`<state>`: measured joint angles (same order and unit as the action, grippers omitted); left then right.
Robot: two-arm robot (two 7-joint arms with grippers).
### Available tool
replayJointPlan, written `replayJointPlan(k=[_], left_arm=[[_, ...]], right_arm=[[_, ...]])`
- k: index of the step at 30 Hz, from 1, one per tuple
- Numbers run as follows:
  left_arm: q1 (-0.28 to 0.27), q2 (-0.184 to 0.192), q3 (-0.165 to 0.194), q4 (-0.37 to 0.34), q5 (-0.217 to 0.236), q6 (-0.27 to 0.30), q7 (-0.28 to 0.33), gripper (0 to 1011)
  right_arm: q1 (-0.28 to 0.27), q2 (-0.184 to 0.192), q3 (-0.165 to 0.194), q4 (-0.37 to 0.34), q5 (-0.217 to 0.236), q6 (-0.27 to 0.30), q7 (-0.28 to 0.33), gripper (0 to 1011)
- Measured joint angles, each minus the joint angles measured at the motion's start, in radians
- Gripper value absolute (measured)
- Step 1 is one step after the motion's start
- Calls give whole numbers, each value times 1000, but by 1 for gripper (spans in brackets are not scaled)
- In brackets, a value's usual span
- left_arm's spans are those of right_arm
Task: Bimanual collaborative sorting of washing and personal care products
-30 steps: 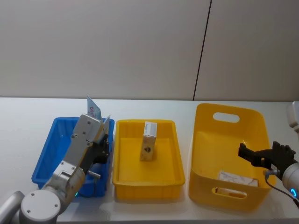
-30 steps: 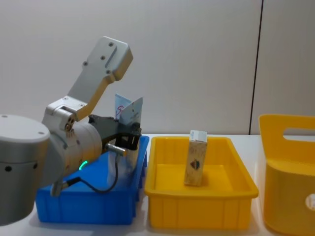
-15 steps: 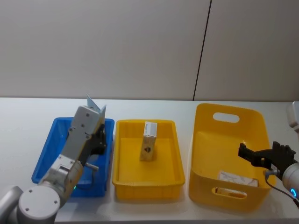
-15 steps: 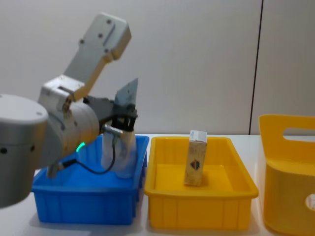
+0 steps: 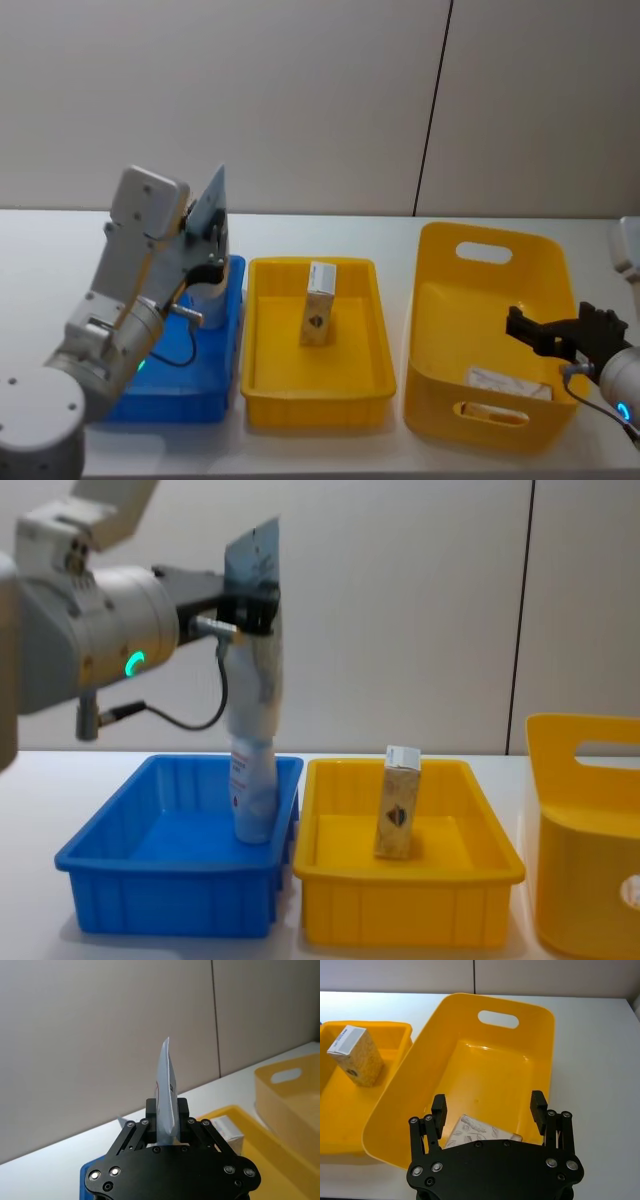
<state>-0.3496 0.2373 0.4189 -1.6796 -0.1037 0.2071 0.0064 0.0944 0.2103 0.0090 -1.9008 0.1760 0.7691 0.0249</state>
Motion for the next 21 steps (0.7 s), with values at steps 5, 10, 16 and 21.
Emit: replayJointPlan(k=[5, 10, 16, 21], left_arm=[[4, 9, -25, -46, -58, -7, -66, 216], [-2, 8, -36, -47, -98, -32, -120, 216], [-15, 2, -41, -24, -132, -59, -172, 216], [-37, -7, -36, 11, -159, -76, -227, 216]], right_arm=[[15, 10, -21, 14, -8, -15, 15, 1003], [37, 27, -55, 34, -22, -43, 44, 1003], [64, 49, -97, 56, -36, -87, 88, 1003], [86, 68, -133, 69, -48, -125, 125, 1003]])
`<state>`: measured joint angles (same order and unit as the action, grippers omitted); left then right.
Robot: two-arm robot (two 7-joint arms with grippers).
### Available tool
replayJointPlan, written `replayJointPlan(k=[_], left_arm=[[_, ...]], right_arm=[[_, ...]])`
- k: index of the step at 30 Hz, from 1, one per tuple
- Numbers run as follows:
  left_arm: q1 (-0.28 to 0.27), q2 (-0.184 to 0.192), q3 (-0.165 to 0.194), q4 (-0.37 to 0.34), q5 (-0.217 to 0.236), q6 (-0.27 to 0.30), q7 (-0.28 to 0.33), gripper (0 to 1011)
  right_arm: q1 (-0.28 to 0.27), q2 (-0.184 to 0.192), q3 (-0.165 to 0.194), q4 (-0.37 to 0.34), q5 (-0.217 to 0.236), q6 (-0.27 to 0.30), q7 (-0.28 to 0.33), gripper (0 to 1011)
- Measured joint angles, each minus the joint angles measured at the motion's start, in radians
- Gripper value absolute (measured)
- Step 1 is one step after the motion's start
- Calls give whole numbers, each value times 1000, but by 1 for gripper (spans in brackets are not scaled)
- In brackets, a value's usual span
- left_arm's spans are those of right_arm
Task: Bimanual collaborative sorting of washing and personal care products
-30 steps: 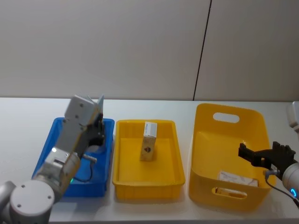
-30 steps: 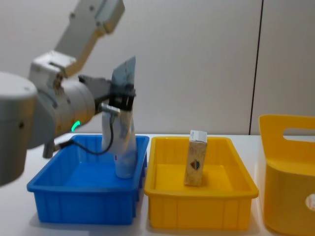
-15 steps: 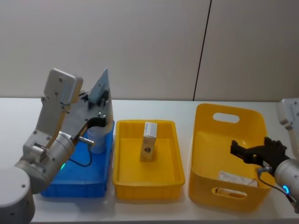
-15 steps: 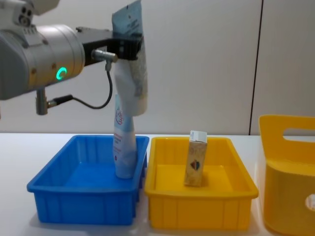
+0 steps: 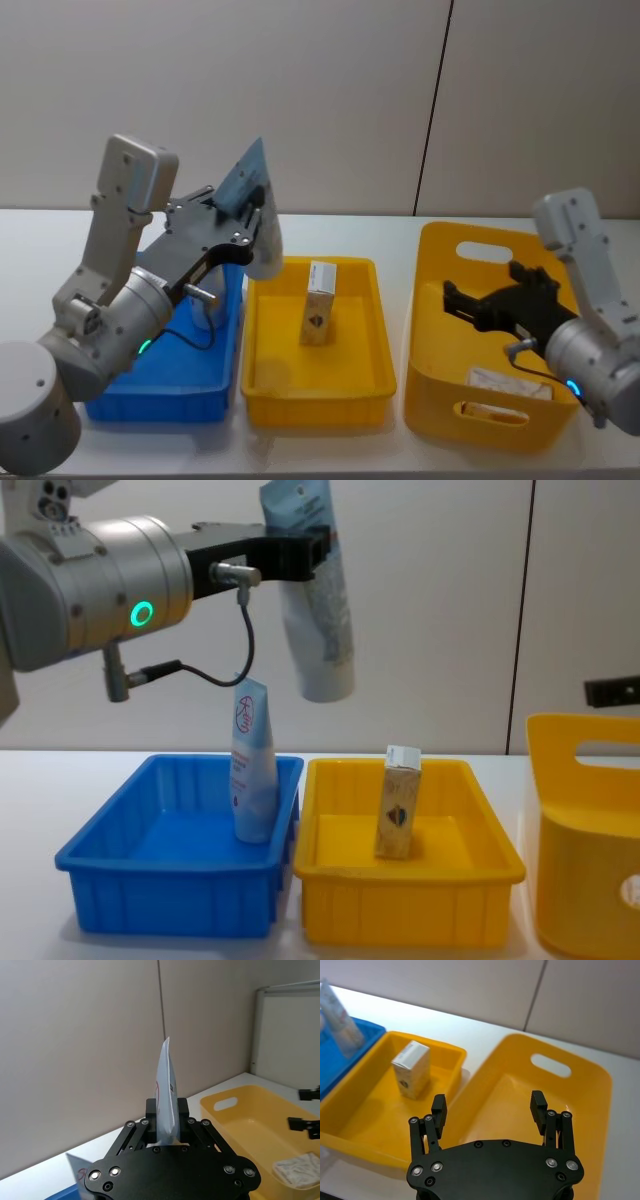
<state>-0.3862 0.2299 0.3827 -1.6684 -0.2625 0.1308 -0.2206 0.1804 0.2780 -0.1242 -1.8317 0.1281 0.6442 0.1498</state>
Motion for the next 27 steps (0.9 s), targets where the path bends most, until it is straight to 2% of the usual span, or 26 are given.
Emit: replayJointPlan(k=[13, 18, 21, 23, 24, 27], left_arm=[[-57, -29, 38, 88, -34, -24, -78, 216], [-78, -42, 54, 119, -38, -34, -96, 216], [-87, -47, 62, 133, -40, -39, -104, 216], [-91, -50, 65, 138, -41, -42, -107, 216], [-95, -52, 68, 144, -42, -44, -110, 215], [-100, -55, 72, 151, -42, -48, -114, 215]], right_arm=[[68, 54, -117, 40, -58, -115, 111, 1003], [113, 76, -185, 65, -95, -150, 170, 1003], [124, 81, -201, 72, -106, -155, 183, 1002], [149, 88, -236, 86, -127, -162, 208, 1003], [149, 88, -236, 86, -127, -162, 208, 1003], [173, 94, -271, 100, -151, -164, 231, 1003]])
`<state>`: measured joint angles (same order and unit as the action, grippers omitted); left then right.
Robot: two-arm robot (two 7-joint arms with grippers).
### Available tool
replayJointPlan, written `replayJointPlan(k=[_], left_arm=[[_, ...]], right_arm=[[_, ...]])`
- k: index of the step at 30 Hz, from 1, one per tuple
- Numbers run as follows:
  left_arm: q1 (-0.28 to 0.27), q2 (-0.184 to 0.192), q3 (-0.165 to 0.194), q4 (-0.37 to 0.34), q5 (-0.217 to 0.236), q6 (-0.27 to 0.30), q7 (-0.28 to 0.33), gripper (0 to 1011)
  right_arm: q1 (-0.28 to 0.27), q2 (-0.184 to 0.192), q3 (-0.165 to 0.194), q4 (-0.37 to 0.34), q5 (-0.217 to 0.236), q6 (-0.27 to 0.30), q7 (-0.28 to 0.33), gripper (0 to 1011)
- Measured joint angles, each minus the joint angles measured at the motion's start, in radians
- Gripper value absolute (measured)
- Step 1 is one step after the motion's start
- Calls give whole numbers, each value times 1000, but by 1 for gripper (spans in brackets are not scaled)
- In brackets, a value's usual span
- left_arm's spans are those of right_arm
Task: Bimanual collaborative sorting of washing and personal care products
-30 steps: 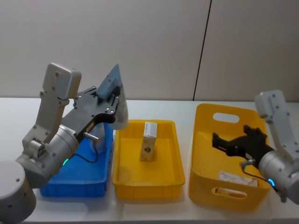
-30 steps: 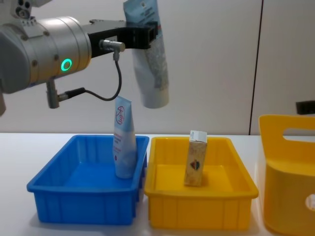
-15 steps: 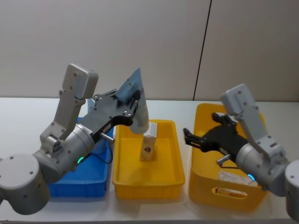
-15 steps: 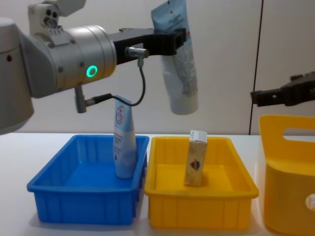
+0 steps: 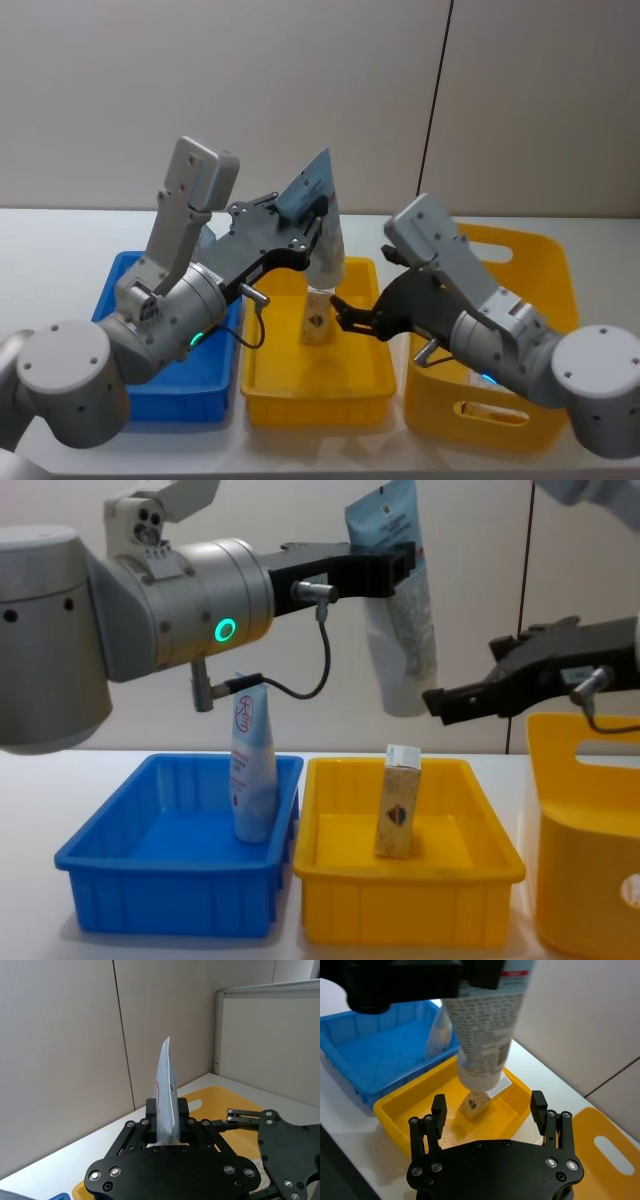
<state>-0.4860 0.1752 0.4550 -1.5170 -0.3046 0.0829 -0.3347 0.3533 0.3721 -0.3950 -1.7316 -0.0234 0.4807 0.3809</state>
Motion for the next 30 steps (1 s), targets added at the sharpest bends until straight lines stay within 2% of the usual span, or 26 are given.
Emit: replayJointPlan(k=[5, 9, 19, 30], left_arm=[[-5, -2, 6, 7, 0, -4, -5, 216], [-7, -4, 9, 10, 0, -4, -8, 216], [-6, -4, 16, 12, 1, 1, -13, 216], [-1, 0, 25, 12, -4, 7, -24, 216]], right_arm=[[18, 1, -27, 11, -30, 2, 8, 1003], [22, -3, -34, 13, -51, 8, -3, 1003], [17, -23, -31, 12, -81, 2, -49, 1002], [21, -50, -24, 23, -95, -16, -70, 1002]])
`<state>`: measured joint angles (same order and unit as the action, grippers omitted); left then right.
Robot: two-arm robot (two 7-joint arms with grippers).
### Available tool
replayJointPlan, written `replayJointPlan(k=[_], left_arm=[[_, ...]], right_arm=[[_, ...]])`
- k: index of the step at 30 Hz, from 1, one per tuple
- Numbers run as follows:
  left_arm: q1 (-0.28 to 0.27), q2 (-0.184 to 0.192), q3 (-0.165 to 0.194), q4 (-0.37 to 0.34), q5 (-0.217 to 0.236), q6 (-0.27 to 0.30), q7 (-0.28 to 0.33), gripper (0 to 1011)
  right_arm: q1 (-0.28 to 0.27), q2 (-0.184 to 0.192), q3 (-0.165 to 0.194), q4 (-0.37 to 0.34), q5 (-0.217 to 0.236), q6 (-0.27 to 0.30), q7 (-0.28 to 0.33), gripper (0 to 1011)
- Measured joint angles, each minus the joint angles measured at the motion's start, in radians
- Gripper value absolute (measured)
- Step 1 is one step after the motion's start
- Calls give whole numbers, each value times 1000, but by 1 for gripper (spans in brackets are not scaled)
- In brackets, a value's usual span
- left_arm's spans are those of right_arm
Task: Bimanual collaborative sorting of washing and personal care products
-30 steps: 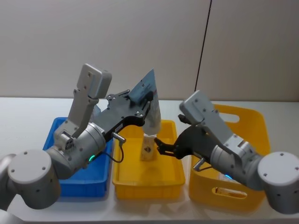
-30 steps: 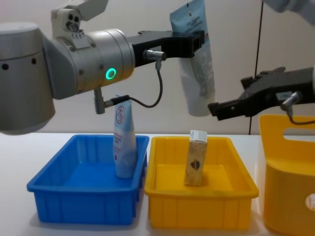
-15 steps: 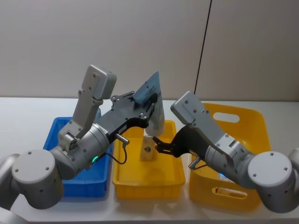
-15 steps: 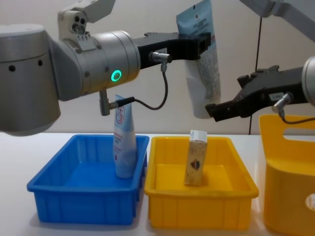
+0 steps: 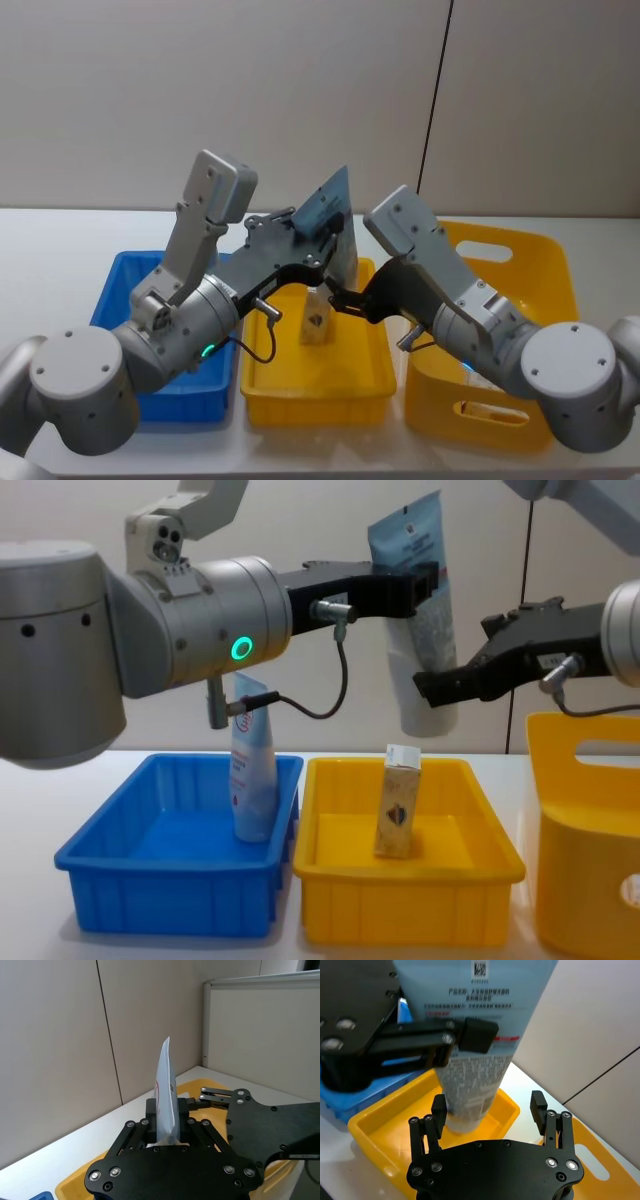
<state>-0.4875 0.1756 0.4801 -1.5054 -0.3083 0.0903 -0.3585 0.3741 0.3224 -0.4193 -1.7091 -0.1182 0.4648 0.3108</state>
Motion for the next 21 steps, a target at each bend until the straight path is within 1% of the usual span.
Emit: replayJointPlan(k=[6, 21], left_arm=[[3, 3, 10, -2, -2, 0, -8, 216], [7, 10, 25, -21, -5, -13, -20, 216]], right_arm=[[16, -19, -4, 26, -7, 1, -1, 1002], [67, -69, -14, 112, -11, 31, 18, 996]])
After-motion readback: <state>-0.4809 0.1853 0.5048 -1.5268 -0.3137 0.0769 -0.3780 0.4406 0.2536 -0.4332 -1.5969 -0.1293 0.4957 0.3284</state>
